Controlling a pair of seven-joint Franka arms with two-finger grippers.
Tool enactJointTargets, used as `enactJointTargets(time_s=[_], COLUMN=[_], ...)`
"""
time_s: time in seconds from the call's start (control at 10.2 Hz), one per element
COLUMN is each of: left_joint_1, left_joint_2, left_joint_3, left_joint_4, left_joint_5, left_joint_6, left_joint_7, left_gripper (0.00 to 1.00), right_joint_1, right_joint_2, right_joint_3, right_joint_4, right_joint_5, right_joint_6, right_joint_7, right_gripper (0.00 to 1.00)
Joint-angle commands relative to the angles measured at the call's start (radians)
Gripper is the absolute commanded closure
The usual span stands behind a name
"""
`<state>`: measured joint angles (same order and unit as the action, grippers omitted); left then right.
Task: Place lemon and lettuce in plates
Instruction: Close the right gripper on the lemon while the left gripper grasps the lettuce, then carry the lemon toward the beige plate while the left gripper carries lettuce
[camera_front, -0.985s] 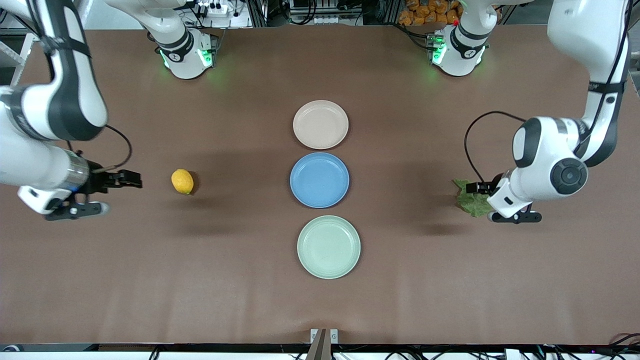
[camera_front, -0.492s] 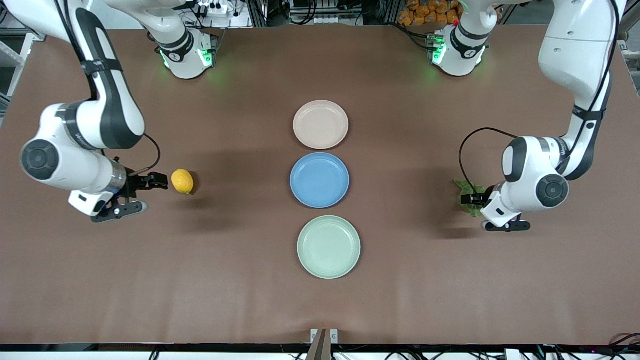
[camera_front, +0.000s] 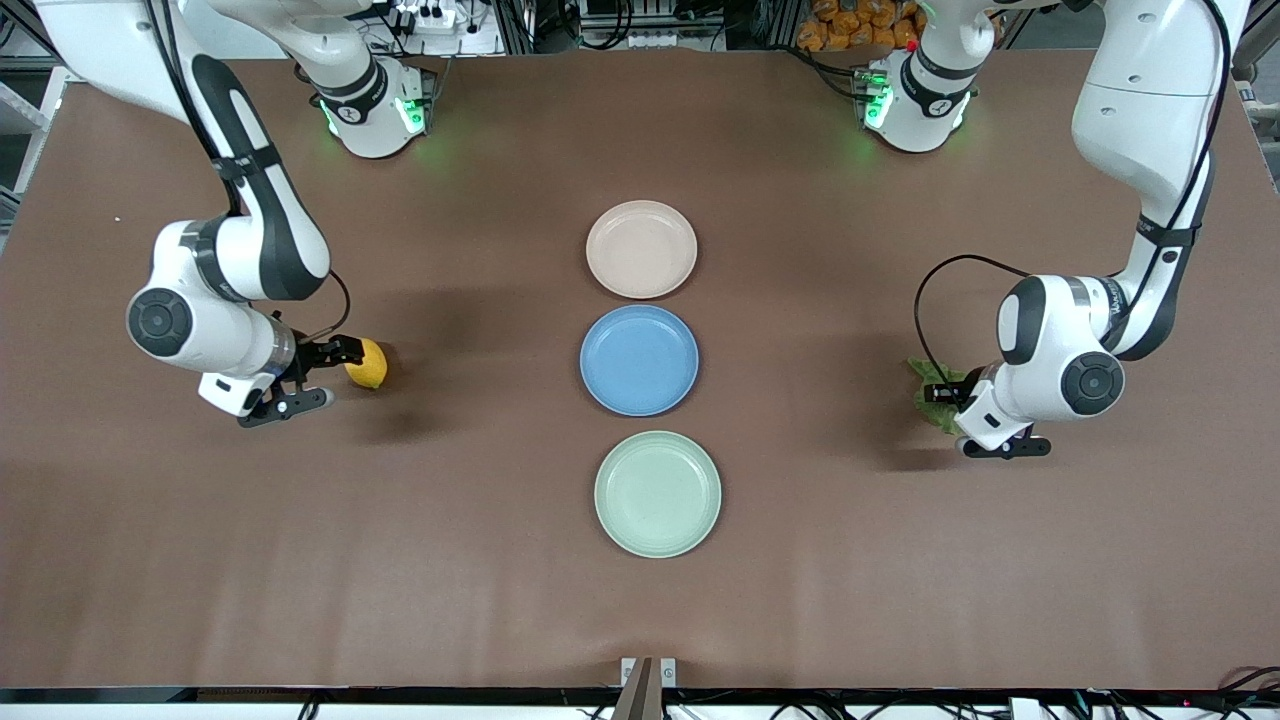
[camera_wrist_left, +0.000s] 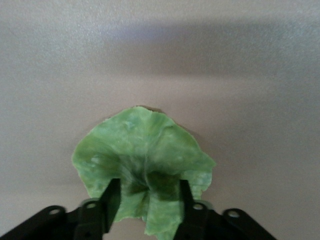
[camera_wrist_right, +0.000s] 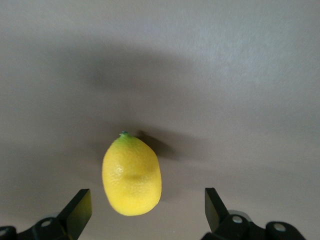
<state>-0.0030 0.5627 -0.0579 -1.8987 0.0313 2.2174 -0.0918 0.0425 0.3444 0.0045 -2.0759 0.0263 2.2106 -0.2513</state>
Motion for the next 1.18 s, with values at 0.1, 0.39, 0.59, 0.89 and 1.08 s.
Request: enactJointTargets(time_s=[0.1,0.39,0.59,0.89,1.08], left_joint_1=[0.005,0.003,-0.003,-0.012,-0.008], left_joint_2=[0.002,0.016,0.013,-0.035,-0.055], left_joint_3=[-0.002,-0.002,-0.002,-0.011,-0.06], left_joint_4=[-0.019,-0.008,-0.003,0.036,0.082], left_joint_5=[-0.001,-0.002,-0.005,-0.017,-0.021], left_joint_6=[0.03,0.045,0.044,0.0,-0.036], left_joint_7=[0.011,0.009,0.003,0.007,-0.032], left_gripper=[0.64,1.0,1.0,1.0,1.0], right_joint_1=[-0.003,-0.001,0.0,0.002,-0.007], right_joint_2=[0.044,0.07,0.09,0.093,0.102], right_joint_3=[0.005,0.006,0.012,0.012,0.012], right_joint_4=[-0.003,-0.001,0.0,0.002,0.007], right_joint_5=[0.011,0.015,0.056,0.063,0.064], right_joint_6=[0.006,0.004,0.003,0.004,0.004], right_joint_7=[-0.02,-0.02,-0.022,-0.023,-0.022], right_gripper=[0.0,0.0,0.0,0.0,0.4])
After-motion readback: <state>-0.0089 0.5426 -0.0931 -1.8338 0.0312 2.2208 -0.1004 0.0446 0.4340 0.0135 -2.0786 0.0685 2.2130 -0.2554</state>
